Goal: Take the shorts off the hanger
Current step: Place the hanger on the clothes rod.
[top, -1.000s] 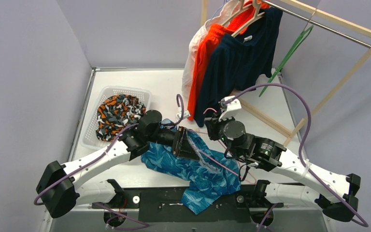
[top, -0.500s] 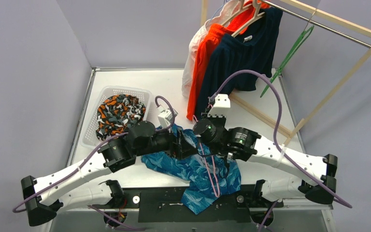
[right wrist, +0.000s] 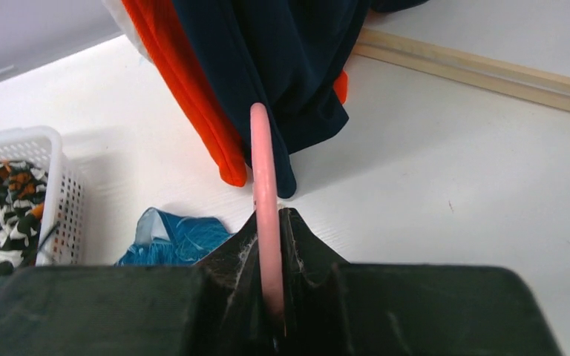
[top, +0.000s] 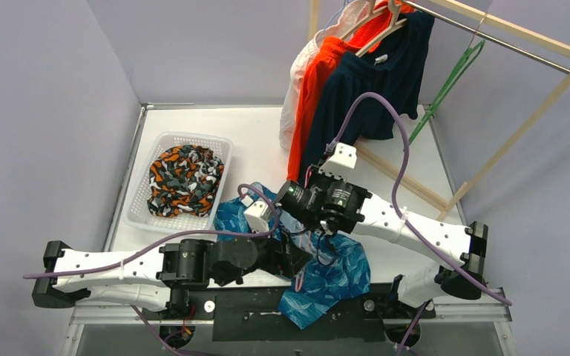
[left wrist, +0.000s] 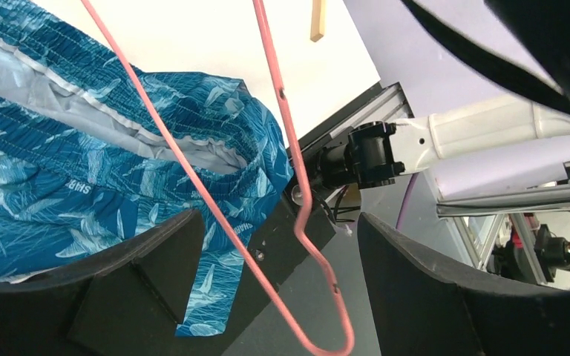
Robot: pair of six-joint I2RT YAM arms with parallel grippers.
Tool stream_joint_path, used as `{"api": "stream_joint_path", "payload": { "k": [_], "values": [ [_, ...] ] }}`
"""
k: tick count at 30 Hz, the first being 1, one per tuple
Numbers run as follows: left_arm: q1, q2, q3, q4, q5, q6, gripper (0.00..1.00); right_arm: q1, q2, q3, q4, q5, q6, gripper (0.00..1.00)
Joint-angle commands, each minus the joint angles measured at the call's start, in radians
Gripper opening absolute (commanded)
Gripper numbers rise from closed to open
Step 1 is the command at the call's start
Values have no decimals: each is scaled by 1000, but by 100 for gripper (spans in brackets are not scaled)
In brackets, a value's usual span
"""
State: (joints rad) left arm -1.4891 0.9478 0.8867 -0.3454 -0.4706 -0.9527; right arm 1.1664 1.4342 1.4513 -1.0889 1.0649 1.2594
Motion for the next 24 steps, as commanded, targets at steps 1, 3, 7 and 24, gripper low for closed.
{"api": "stream_joint_path", "payload": {
  "k": [1,3,7,24],
  "values": [
    [-69,-5,14,-59,-187,-91,75,-17,38,80,-111,107,207,0],
    [-91,-16,4,-106,-225,-137,75,-19,56,107,-154,116,247,0],
    [-109,-74,-61,-68,-241,-160,67,-30,72,134,-213,118,322,0],
    [-109,-143,-89,-175,-286,-163,0,-45,52,131,-88,71,154,4]
  ]
}}
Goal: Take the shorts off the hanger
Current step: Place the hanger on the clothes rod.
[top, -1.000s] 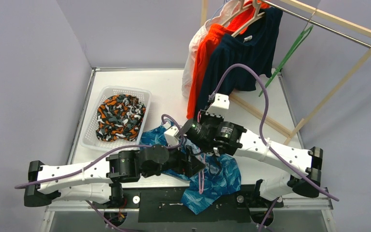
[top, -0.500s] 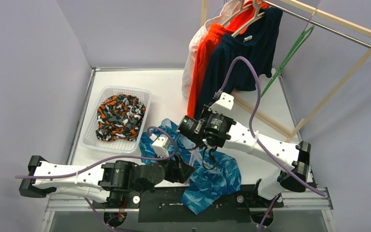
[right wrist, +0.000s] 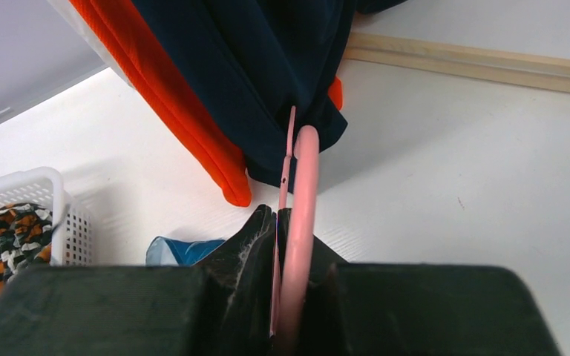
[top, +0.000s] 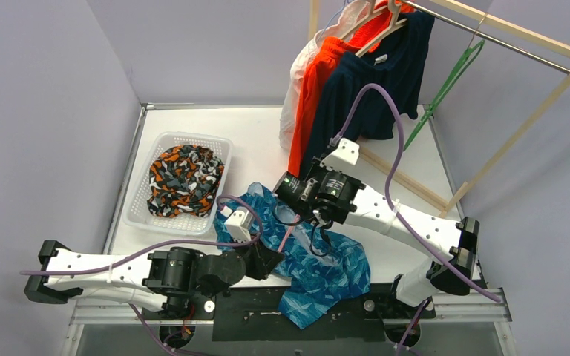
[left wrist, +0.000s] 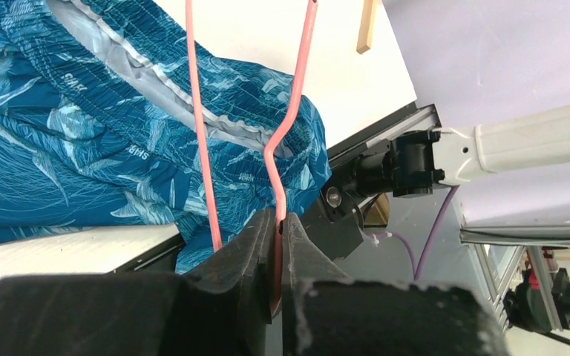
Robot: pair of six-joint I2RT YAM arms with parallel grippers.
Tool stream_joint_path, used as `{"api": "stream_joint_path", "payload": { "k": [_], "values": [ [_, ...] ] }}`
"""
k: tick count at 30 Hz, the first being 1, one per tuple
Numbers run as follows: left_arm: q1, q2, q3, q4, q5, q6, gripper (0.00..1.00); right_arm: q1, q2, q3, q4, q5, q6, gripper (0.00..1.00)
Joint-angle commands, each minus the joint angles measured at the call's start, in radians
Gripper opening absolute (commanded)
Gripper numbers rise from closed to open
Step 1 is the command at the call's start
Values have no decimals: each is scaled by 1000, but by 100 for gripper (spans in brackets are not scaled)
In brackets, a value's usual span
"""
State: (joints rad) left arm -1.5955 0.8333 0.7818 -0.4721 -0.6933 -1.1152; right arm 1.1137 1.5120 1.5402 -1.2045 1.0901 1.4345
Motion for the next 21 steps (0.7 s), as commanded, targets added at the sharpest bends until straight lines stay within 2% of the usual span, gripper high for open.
{"api": "stream_joint_path", "payload": {
  "k": [1,3,5,8,12,17,21],
  "values": [
    [-3,-31,20,-58,-70,2,0,14,-32,43,28,49,-25,8],
    [-3,-38,24,-56,-76,30,0,25,-59,32,63,46,-60,16],
    [-3,-40,35,-63,-85,53,0,37,-110,-11,161,29,-164,25],
    [0,-46,53,-49,-92,119,0,37,-224,-142,356,-50,-301,37],
    [7,-67,74,-41,-93,171,0,33,-372,-274,528,-156,-410,52],
    [34,-82,85,-2,-25,238,0,33,-454,-308,556,-285,-530,65],
    [127,-50,97,27,108,265,0,34,-517,-338,560,-379,-581,75]
  ]
}}
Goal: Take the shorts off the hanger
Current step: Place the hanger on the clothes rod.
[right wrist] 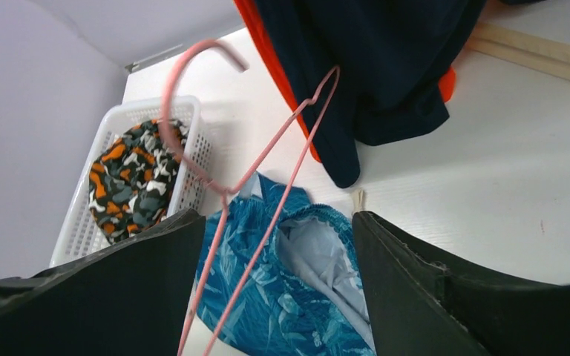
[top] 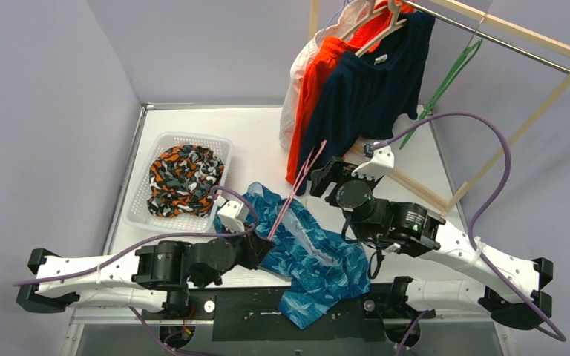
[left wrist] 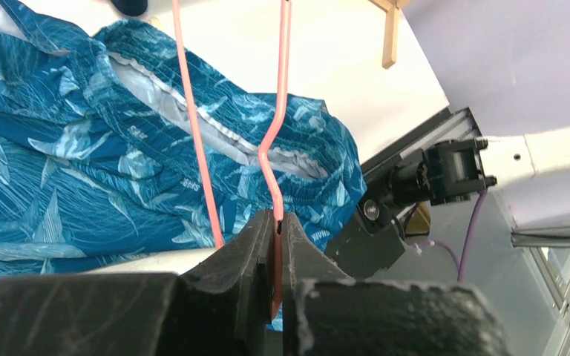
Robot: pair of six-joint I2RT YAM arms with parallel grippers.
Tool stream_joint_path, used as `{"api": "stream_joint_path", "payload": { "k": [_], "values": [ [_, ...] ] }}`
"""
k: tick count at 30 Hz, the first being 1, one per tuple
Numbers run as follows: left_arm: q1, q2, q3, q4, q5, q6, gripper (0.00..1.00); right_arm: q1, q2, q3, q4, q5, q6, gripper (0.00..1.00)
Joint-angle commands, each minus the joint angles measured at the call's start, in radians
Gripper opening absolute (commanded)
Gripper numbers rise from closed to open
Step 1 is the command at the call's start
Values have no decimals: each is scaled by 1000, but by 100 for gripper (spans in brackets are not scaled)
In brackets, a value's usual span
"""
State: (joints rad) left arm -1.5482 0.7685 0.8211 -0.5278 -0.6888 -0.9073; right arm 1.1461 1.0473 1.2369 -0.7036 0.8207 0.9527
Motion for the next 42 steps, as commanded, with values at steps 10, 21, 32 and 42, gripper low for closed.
{"api": "stream_joint_path", "payload": {
  "k": [10,21,32,42],
  "values": [
    [432,89,66,272,650,168,0,5,-284,-185,30,-215,-200,76],
    [459,103,235,159,814,182,0,9,-336,-273,-191,-164,-125,74],
    [692,330,456,297,1053,231,0,12,-435,-423,1,-254,-310,75],
    [761,588,817,335,1217,279,0,15,-337,-440,-22,-211,-267,78]
  ]
}}
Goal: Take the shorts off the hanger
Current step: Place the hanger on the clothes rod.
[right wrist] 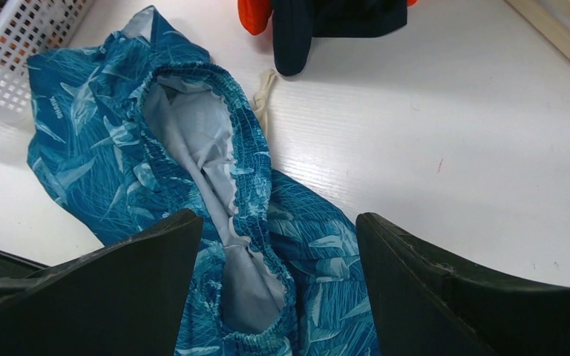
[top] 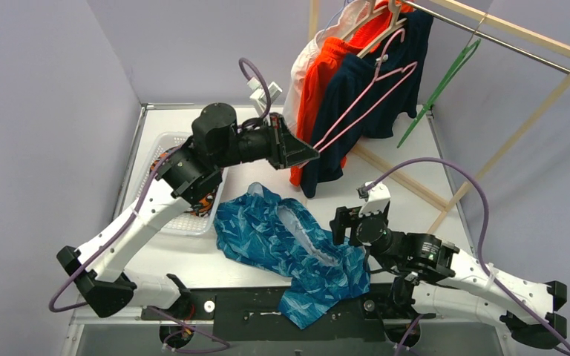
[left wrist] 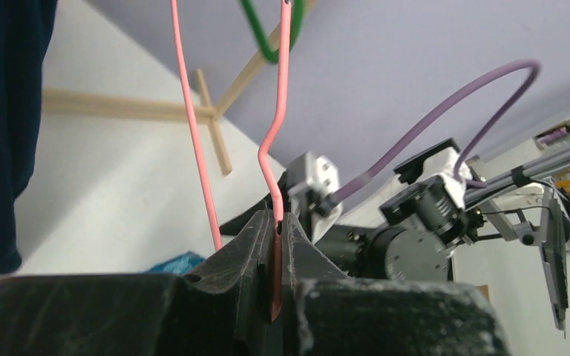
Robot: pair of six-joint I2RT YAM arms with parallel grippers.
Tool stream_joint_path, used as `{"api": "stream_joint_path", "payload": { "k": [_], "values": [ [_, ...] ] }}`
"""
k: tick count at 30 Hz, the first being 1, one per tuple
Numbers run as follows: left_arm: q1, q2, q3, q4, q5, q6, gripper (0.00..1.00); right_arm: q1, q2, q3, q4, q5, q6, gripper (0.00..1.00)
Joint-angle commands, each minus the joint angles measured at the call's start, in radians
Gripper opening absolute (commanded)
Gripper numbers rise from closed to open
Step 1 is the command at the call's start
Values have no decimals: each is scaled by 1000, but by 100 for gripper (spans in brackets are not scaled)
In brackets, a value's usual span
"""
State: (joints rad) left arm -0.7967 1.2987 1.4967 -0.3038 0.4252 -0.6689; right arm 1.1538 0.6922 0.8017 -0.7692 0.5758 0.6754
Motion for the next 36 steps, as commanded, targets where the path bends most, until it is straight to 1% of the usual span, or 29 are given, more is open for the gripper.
{"api": "stream_joint_path", "payload": {
  "k": [1,5,11,16,22,26,33,36],
  "values": [
    [14,83,171,117,111,40,0,8,18,-7,45,40,22,78],
    [43,214,310,98,163,29,0,10,-13,-23,59,63,64,78],
    [59,388,501,105,218,-23,0,13,-40,-35,84,56,67,78],
    [59,549,713,11,226,-7,0,15,4,-30,83,49,70,78],
    [62,648,823,28,207,-25,0,20,53,-26,107,40,67,78],
    [61,702,896,48,218,-46,0,20,63,-44,126,29,77,78],
    [70,737,921,50,175,-66,0,20,56,-75,118,35,127,79],
    [77,794,988,-8,176,-63,0,20,53,-73,105,53,151,78]
  ]
}}
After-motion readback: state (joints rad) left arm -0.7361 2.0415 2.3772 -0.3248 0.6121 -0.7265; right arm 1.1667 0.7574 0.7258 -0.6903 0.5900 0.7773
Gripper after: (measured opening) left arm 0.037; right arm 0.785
